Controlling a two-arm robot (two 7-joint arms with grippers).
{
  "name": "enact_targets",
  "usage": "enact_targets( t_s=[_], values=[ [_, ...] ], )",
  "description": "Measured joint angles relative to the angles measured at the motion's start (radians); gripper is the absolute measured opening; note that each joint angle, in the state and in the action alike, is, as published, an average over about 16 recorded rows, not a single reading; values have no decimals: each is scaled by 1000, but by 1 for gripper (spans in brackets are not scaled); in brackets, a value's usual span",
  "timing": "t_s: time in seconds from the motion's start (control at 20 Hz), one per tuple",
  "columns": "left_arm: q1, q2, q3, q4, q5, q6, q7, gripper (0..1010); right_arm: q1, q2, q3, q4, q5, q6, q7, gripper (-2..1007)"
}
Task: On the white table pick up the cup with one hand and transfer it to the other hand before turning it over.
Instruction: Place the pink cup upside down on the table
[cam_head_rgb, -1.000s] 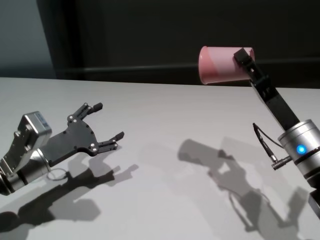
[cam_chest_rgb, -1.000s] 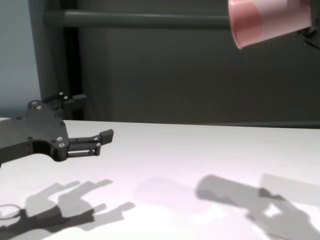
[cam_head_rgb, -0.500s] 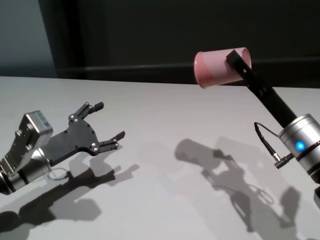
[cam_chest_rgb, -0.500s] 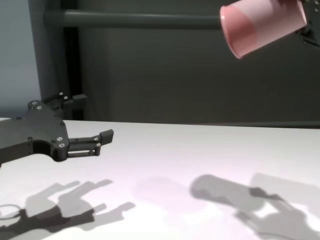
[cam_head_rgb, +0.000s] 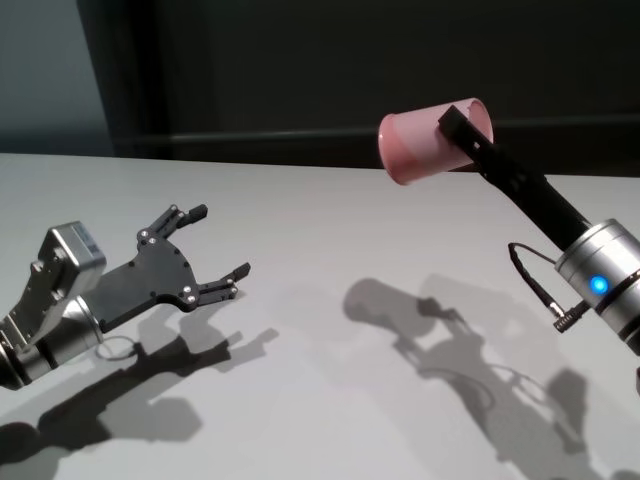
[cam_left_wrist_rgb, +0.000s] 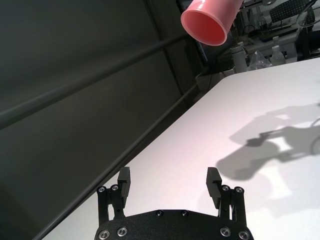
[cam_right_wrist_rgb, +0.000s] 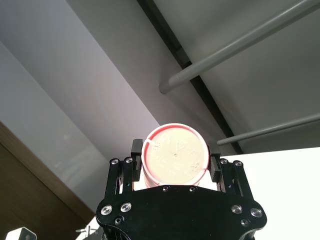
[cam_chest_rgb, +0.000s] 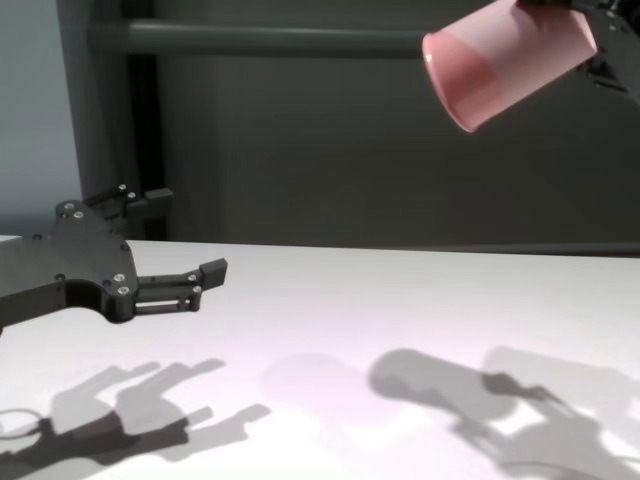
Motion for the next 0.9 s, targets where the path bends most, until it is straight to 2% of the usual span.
enact_targets(
  t_s=[0.45, 0.9],
  values=[
    [0, 0, 0, 0, 0, 0, 0, 1001, 82, 64, -41, 40, -5, 78, 0, 737],
    [0, 0, 0, 0, 0, 0, 0, 1001, 182, 117, -108, 69, -16, 178, -7, 737]
  ],
)
